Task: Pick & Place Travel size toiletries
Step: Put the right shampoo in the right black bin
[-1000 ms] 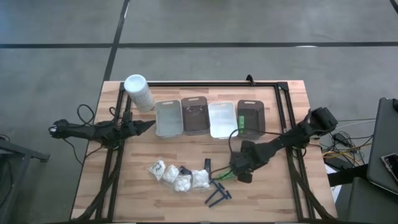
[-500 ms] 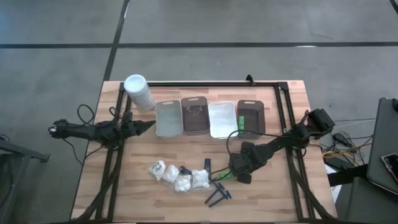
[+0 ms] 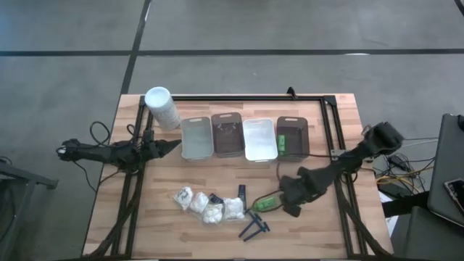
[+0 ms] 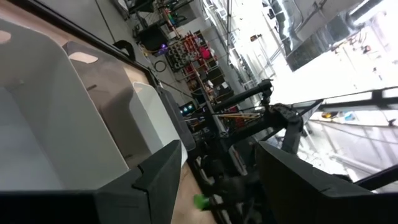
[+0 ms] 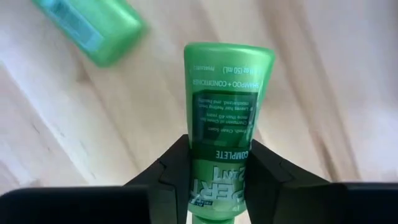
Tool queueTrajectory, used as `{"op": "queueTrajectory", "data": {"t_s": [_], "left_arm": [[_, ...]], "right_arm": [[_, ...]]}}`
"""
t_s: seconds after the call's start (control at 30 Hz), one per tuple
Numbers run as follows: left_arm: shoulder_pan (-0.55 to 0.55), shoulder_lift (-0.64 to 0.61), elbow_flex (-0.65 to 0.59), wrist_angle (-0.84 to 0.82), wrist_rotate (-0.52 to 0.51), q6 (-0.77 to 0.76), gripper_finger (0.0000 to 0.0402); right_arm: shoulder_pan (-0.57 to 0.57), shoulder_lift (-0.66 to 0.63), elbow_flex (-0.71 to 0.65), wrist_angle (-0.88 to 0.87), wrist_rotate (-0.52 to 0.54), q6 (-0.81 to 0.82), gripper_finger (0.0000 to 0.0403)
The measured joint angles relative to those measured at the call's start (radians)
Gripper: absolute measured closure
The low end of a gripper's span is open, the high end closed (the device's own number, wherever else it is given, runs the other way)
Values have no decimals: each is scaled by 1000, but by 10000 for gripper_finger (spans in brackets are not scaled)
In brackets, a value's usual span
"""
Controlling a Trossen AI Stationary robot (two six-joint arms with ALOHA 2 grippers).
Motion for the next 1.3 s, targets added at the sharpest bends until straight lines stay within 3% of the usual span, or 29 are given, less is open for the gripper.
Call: {"op": "queueTrajectory", "data": {"t_s": [0.23,0.4,0.53,0.67,0.83,1.0,1.3], "left_arm": [[0,3,0,1,-3,-1,190],[0,4,0,2,-21,-6,190],[0,4,0,2,-22,-6,190],[0,4,0,2,-22,-6,190],[0,4,0,1,-22,-7,190],[0,4,0,-4,-21,-9,190],[-1,4,0,-6,-18,-9,190]], "right_arm": [[20,-274,-1,-151,195,443,294],[-112,-434,-22,-280,345,667,292],[-352,-524,-85,-230,315,546,278],[-604,-562,-172,-99,187,348,269],[-802,-558,-253,84,74,204,269],[-880,-491,-293,181,24,145,252],[-863,-417,-239,182,38,74,153]]}}
